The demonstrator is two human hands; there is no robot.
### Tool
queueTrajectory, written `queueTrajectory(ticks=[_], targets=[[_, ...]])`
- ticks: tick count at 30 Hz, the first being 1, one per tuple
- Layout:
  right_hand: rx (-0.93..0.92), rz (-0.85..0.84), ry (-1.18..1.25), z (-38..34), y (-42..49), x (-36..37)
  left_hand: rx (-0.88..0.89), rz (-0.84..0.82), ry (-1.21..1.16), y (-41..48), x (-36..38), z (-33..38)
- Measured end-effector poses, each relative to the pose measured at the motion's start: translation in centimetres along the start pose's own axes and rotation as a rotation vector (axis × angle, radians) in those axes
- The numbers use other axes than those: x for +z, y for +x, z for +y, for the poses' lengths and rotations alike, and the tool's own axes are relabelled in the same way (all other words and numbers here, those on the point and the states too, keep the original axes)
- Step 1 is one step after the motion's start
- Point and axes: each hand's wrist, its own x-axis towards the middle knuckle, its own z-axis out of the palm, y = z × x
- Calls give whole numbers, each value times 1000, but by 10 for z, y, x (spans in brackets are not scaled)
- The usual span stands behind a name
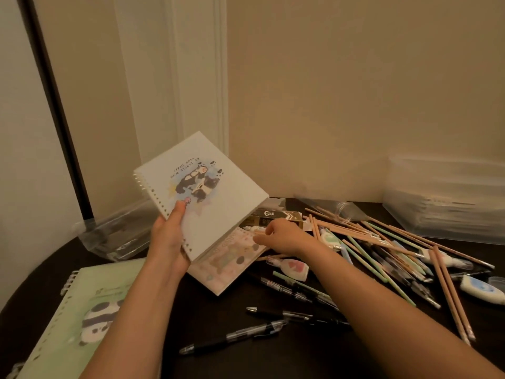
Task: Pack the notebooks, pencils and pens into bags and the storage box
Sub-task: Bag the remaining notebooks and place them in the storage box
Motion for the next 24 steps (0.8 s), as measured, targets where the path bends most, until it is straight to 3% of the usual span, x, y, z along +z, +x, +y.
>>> queueTrajectory(ticks=[6, 10, 12, 15, 24], targets=[[85, -23, -38, -10, 25, 13, -10, 34, -9, 4, -5, -3], [149, -92, 254, -9, 24, 5, -3, 51, -29, 4, -5, -3], [133, -128, 525, -8, 18, 1, 8, 59, -36, 4, -4, -2], [-21, 42, 797, -5, 13, -8, 11, 47, -39, 0, -4, -1], [-245, 636, 895, 10, -48, -77, -49, -22, 14, -18, 0, -1]])
